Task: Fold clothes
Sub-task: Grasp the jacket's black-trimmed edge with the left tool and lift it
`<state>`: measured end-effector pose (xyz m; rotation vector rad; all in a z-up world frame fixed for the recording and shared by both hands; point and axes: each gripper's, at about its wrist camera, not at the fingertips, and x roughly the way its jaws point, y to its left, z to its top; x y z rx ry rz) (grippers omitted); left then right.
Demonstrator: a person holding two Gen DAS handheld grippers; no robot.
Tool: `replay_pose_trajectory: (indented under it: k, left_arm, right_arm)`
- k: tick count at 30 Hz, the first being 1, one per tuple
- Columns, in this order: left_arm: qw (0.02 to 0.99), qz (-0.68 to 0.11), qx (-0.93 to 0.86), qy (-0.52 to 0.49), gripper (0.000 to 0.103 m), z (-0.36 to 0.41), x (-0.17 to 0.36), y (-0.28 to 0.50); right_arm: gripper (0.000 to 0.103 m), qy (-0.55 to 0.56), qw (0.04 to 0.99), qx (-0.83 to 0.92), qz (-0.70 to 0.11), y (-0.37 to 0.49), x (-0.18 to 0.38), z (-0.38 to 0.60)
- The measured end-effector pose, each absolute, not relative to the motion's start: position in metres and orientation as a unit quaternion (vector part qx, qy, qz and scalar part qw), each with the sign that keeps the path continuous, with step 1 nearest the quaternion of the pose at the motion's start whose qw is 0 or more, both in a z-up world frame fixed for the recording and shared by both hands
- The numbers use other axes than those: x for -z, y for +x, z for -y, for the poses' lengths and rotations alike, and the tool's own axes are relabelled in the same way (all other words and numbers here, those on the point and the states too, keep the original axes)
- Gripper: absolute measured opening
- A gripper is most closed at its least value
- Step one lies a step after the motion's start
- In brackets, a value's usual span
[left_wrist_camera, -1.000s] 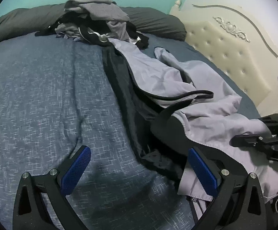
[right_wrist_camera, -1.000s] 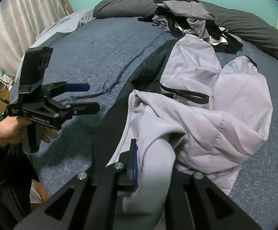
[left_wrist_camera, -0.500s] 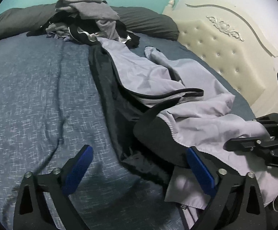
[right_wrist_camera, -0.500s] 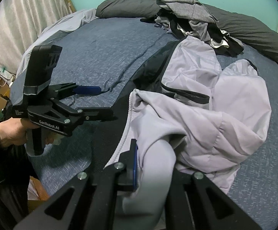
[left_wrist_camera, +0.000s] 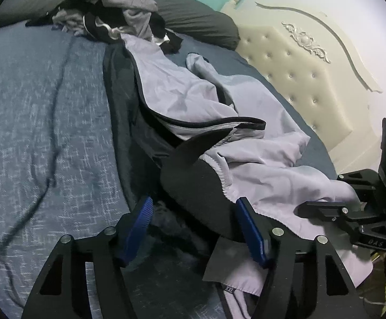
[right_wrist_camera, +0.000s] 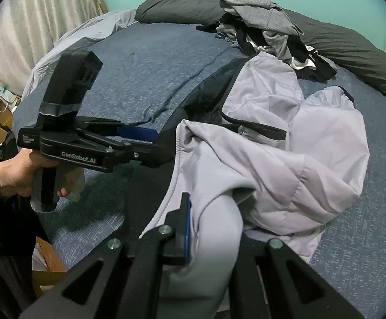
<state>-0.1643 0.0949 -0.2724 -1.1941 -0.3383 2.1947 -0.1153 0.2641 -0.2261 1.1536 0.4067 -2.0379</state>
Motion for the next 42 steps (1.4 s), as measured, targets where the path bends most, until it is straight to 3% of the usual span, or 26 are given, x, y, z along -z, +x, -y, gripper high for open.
replay_pose_trajectory:
  k: [14,20,22,27,28,31,33,35,42]
  left_arm:
    - [0.306,0.144,-0.816,-0.469,0.068,-0.104,0.28,-0.169]
    - [0.32,0.158,-0.813,-0.461,0.036,-0.102,0.28,-0.17]
    - [0.323,0.159,-0.813,-0.458,0.032,-0.103,0.278,-0.169]
    - [0.337,0.173,-0.814,-0.439,0.007,-0.103,0.264,-0.167]
    - [0.341,0.174,-0.816,-0.433,0.006,-0.102,0.259,-0.167]
    - [0.34,0.17,-0.825,-0.419,0.004,-0.1,0.243,-0.168]
    - [0.335,0.167,-0.831,-0.411,0.004,-0.097,0.231,-0.17]
    - [0.329,0.168,-0.836,-0.405,0.004,-0.091,0.221,-0.172]
    - [0.3,0.156,-0.858,-0.388,0.003,-0.07,0.191,-0.175]
  right_arm:
    - [0.007,0.449,0.376,0.795,-0.158,-0.115,0.227,-0.265]
    - [0.007,0.45,0.376,0.795,-0.157,-0.114,0.228,-0.265]
    - [0.007,0.45,0.375,0.795,-0.156,-0.113,0.228,-0.266]
    - [0.007,0.451,0.369,0.798,-0.155,-0.113,0.227,-0.266]
    - [0.007,0.452,0.363,0.8,-0.153,-0.114,0.226,-0.267]
    - [0.019,0.459,0.338,0.81,-0.136,-0.118,0.224,-0.273]
    - [0.039,0.465,0.318,0.817,-0.119,-0.121,0.223,-0.278]
    - [0.049,0.47,0.296,0.826,-0.1,-0.119,0.219,-0.289]
    - [0.058,0.501,0.287,0.816,-0.014,-0.095,0.21,-0.319]
